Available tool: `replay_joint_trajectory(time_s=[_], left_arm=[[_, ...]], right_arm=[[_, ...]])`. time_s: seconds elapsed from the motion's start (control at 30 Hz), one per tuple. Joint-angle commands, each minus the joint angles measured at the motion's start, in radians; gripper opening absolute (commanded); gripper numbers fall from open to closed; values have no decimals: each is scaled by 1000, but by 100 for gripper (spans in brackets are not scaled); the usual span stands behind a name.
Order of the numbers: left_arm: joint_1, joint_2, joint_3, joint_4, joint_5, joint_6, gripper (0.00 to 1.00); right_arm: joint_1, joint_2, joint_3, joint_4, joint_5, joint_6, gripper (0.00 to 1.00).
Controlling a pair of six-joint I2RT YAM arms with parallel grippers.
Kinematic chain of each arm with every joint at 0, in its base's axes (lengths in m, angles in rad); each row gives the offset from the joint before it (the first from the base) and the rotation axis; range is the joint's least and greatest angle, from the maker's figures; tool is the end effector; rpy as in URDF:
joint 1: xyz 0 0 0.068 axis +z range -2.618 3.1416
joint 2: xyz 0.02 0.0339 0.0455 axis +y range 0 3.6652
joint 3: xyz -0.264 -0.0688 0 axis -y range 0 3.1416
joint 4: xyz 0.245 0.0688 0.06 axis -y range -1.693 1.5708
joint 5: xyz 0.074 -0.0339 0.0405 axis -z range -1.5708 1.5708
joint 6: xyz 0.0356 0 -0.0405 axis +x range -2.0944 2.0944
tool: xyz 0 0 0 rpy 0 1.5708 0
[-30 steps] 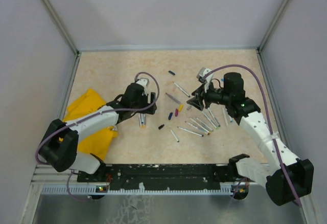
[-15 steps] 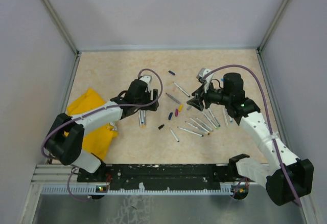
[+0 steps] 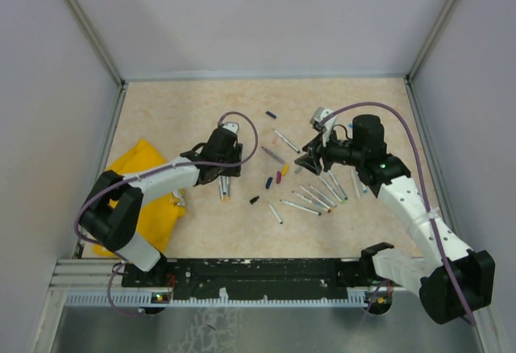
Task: Open the pen caps
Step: Pick up the pen from the center of the board.
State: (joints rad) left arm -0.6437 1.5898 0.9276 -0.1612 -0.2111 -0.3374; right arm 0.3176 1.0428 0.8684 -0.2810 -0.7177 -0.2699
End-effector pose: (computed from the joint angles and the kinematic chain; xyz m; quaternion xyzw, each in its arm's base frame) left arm 0.2677 -0.1915 0.1943 0.1032 0.9208 -0.0845 0.3664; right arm 0.2105 0.0938 0.3138 -0.4079 0.7066 0.3097 0.4883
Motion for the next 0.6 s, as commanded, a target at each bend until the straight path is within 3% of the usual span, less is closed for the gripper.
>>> replay_joint_trajectory(time_s=[0.0, 0.57], left_arm=[[3, -8, -19, -28, -26, -21, 51], [3, 26, -60, -34, 8, -55, 42]], right_arm=[[-2, -5, 4, 23, -14, -14, 49], [-2, -5, 6, 24, -12, -16, 49]])
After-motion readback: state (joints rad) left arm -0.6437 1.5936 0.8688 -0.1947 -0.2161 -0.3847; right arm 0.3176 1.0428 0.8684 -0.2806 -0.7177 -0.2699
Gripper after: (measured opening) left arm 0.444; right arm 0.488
